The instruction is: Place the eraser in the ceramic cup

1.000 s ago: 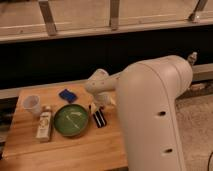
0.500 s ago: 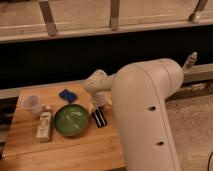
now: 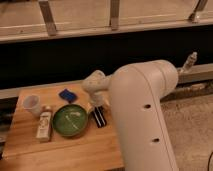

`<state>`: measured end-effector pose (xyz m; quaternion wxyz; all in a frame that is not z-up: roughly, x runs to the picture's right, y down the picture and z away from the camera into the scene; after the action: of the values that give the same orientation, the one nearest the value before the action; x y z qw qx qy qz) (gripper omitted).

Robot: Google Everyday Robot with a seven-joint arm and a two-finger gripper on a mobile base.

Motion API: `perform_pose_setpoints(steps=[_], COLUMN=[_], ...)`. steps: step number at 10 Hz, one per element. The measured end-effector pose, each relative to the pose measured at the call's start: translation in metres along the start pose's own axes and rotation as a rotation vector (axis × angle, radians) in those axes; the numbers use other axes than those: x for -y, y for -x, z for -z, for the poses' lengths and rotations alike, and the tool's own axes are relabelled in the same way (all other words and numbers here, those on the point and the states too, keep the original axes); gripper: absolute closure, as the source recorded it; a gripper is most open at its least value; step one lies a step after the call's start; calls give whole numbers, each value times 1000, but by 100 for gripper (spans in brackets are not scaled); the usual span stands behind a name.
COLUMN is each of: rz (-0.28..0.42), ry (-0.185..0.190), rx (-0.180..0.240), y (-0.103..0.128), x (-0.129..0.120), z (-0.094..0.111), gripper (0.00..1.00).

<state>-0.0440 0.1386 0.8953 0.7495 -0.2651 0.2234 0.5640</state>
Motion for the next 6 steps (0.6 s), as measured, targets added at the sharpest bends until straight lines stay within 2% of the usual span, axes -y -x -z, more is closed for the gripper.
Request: perform_pose_setpoints(steps=[1,6], rz=[2,8], ry=[1,2], rx=[-6,-39], y=[0,-4], x=[-3,-11], z=[0,-2], gripper=[27,80])
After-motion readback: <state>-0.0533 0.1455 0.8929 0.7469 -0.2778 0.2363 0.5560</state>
